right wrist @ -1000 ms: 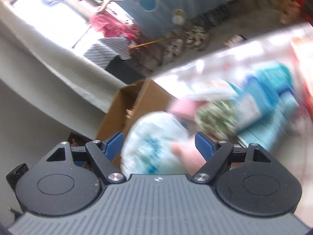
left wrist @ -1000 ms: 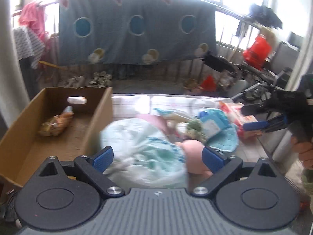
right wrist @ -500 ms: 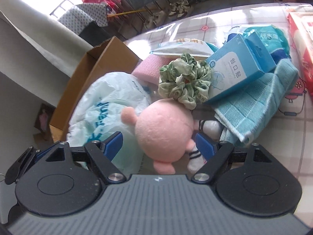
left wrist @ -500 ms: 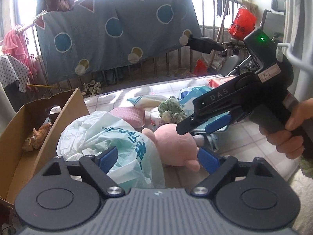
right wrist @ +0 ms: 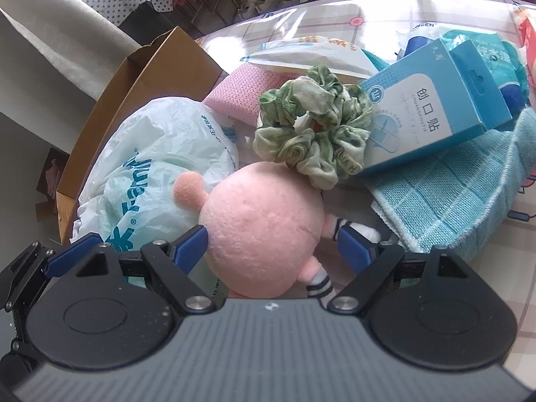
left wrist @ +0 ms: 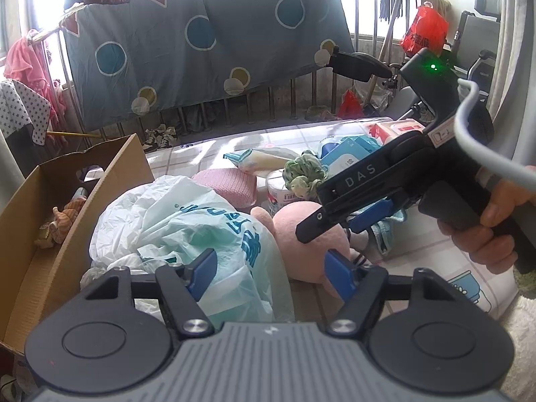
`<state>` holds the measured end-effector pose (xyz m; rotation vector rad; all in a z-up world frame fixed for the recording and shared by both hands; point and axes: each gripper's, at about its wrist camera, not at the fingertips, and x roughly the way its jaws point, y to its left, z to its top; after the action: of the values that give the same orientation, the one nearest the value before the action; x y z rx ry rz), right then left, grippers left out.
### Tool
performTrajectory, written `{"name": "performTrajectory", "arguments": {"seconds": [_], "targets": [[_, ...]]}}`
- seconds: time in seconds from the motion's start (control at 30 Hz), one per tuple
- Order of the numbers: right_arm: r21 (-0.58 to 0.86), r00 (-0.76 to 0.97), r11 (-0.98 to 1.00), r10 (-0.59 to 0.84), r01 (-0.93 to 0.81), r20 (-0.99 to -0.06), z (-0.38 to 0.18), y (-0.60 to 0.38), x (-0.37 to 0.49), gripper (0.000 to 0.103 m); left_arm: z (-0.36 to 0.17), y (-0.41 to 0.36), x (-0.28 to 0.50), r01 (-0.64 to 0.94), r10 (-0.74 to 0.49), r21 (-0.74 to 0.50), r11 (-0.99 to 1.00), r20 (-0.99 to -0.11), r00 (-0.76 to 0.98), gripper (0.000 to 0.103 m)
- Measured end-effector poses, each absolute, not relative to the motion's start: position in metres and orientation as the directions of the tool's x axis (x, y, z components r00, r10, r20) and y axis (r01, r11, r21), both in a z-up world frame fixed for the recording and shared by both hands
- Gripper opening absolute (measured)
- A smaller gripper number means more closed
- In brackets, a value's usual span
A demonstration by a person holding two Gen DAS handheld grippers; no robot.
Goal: Organize soft objects
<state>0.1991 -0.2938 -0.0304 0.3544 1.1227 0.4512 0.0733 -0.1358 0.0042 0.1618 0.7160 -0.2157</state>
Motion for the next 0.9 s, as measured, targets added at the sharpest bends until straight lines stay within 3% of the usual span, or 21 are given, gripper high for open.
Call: {"name": "performTrajectory", "arguments": {"seconds": [0.3,0.37,0.57,0.9], "targets": [[0.495,0.343,0.852,0.523,-0.172,-0.78,-0.036,-0.287,0.199,0.084,0.003,-0.135,0.075,0.249,-0.146,0.061,0.966,-0.668,0.729,0.07],[0.523,0.344,0.836,0.546,-0.166,-0.764,-0.038,-0.289,0.199,0.075,0.003,-0.135,0.074,0.249,-0.148,0.058,0.967,-0.666,0.731,0.07],[0.555,0.372,0.823,0.557,-0.124,-0.743,-0.037,-0.301,0.194,0.069,0.006,-0.13,0.067,0.246,-0.16,0.041,0.969,-0.653,0.74,0.07],[0.732,0.411,0.681,0.672,-0.017,-0.616,-0.033,-0.345,0.164,0.067,0.023,-0.117,0.036,0.301,-0.245,-0.011,0.953,-0.608,0.755,0.07]]}}
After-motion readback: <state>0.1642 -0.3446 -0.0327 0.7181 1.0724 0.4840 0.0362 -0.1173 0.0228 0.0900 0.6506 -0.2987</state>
